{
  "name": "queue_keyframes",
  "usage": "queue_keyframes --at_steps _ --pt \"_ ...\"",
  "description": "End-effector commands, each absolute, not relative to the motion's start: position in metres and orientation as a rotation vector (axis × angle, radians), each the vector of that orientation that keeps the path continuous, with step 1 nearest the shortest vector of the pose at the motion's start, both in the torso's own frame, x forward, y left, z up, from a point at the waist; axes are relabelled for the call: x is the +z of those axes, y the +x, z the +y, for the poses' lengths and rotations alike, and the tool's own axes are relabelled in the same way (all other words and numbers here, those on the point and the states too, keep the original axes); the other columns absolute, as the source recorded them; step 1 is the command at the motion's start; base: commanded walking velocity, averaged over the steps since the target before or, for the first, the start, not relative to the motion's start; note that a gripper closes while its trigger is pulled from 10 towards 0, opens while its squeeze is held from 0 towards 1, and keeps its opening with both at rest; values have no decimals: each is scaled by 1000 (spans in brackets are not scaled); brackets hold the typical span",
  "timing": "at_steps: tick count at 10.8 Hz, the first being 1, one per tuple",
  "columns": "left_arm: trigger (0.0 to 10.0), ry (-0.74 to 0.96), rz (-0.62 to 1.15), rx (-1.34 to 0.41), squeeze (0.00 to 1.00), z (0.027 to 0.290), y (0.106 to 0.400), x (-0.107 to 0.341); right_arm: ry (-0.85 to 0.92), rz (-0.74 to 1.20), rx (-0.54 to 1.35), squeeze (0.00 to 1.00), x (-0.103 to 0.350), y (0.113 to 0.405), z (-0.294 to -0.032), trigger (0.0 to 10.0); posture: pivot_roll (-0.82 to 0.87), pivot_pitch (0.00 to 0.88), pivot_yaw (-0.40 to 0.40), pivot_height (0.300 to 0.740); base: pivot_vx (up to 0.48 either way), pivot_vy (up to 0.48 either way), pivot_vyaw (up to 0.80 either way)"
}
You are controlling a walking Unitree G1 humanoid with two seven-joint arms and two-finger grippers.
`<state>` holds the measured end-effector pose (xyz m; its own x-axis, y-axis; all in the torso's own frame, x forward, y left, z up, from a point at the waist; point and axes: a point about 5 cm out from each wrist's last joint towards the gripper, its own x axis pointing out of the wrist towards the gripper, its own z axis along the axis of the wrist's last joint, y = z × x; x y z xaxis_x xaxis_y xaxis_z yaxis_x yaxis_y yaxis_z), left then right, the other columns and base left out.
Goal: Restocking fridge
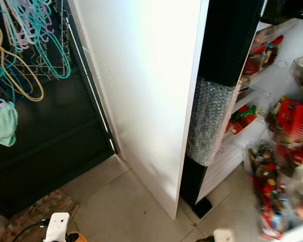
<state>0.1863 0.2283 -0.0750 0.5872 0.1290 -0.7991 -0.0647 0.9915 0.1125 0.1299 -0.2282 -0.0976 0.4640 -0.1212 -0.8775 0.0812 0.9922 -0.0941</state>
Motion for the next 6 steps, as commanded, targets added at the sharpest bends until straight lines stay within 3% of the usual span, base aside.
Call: queue_keyframes --at_steps 1,4,6 --pt "10000 81 956 113 0 230 183 -77 -54 1073 -105 0 -97 132 -227 10000 -16 0 51 740 0 0 0" --pt "10000 104 961 109 0 237 181 -75 -64 1092 -79 0 -100 126 -226 10000 -28 0 54 740 0 0 0" --pt "10000 103 963 97 0 233 182 -76 -60 1093 -80 0 -100 124 -224 10000 -30 0 52 740 0 -276 0"
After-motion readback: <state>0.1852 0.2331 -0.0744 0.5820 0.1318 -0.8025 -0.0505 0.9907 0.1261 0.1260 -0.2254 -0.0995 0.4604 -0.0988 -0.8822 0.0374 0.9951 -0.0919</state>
